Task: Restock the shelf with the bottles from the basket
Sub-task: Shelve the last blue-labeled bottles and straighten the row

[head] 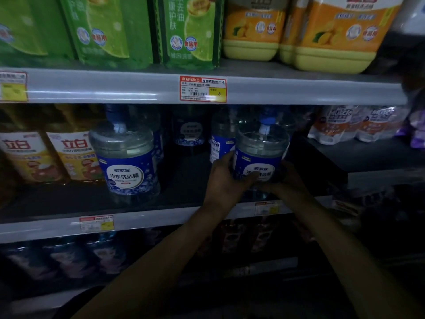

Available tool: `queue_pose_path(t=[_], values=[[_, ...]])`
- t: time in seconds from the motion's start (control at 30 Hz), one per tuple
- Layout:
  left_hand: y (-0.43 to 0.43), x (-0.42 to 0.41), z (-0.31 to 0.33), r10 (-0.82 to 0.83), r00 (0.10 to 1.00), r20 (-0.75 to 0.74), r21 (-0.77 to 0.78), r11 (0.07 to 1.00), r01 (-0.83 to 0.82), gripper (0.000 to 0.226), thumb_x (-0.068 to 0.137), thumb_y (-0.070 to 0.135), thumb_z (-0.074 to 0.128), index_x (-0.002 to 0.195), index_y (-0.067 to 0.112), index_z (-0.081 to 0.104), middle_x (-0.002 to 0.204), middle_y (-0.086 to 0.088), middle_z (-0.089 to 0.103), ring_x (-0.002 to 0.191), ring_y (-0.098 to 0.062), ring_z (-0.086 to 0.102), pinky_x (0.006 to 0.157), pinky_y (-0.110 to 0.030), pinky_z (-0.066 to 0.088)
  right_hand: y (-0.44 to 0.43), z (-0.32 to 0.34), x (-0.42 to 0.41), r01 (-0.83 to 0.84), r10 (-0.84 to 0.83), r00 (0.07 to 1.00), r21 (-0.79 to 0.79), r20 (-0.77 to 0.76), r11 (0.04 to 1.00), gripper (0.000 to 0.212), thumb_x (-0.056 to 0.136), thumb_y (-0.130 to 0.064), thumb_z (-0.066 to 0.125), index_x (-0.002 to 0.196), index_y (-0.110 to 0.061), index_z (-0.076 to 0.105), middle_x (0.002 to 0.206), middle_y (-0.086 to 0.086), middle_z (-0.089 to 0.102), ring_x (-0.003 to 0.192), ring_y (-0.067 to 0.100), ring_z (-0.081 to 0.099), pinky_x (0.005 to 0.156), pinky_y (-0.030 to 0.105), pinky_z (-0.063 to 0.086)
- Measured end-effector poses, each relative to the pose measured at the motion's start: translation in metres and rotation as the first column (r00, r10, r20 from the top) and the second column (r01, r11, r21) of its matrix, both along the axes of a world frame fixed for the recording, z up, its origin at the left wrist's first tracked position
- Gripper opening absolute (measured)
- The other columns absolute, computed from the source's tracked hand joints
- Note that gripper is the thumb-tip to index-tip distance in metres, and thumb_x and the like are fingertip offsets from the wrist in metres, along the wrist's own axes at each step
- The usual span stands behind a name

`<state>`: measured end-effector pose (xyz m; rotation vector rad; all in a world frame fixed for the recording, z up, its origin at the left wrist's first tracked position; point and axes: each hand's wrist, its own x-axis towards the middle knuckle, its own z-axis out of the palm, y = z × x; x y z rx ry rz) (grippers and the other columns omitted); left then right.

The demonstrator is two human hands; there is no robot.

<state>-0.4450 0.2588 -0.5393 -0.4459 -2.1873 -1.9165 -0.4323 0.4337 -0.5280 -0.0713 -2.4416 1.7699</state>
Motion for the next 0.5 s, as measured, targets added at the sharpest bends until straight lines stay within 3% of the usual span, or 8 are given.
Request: queue_pose_path(t=[0.17,0.27,0.33,0.4,0.5], values=[[0.003,-0.007,-0.003,-0.073,0.995,0.065,0.063,0.996,0.069,0.070,0.083,0.016,0.087,0.143,0.016,0.054,0.129,0.007,0.067,0.112,-0.001,0.067,0.094,-0.029,0.060,-0.005,0.001,0.001,-0.006,0.008,0.999,0.036,-0.039,0.999,0.079,0.061,-0.001,0.095,0.125,-0.027,0.057,0.106,-0.019,0.067,0.092,-0.010,0.066,0.068,0.008,0.053],[0.004,-0.006,-0.004,-0.068,0.995,0.069,0.071,0.995,0.063,0.076,0.080,0.018,0.090,0.146,0.014,0.052,0.136,-0.001,0.067,0.120,-0.013,0.067,0.099,-0.042,0.059,-0.006,0.000,0.001,0.034,-0.031,0.998,0.065,-0.046,0.997,0.092,0.051,-0.017,0.102,0.130,-0.029,0.057,0.116,-0.013,0.070,0.102,-0.003,0.068,0.084,0.023,0.059],[0.003,-0.001,-0.002,-0.068,0.995,0.077,0.074,0.995,0.063,0.078,0.079,0.017,0.090,0.147,0.017,0.051,0.138,0.001,0.065,0.122,-0.011,0.065,0.101,-0.040,0.058,-0.012,0.002,0.007,0.073,-0.067,0.995,0.095,-0.069,0.993,0.107,0.047,-0.026,0.104,0.140,-0.027,0.050,0.125,-0.014,0.067,0.109,0.003,0.066,0.093,0.031,0.057],[-0.001,0.004,-0.002,-0.061,0.996,0.059,0.067,0.996,0.057,0.081,0.077,0.016,0.092,0.147,0.018,0.050,0.139,0.004,0.064,0.124,-0.007,0.062,0.102,-0.030,0.056,-0.019,-0.001,0.015,0.125,-0.113,0.988,0.107,-0.108,0.986,0.112,0.048,-0.022,0.103,0.144,-0.023,0.046,0.124,-0.016,0.062,0.107,0.000,0.062,0.092,0.022,0.053],[-0.009,0.018,-0.003,-0.043,0.999,-0.003,0.012,0.999,0.043,0.083,0.075,0.018,0.094,0.145,0.019,0.048,0.139,0.007,0.061,0.124,-0.004,0.059,0.101,-0.016,0.050,-0.029,-0.009,0.027,0.193,-0.172,0.966,0.098,-0.193,0.976,0.099,0.054,-0.016,0.101,0.136,-0.026,0.047,0.110,-0.026,0.057,0.089,-0.020,0.054,0.074,-0.002,0.044]])
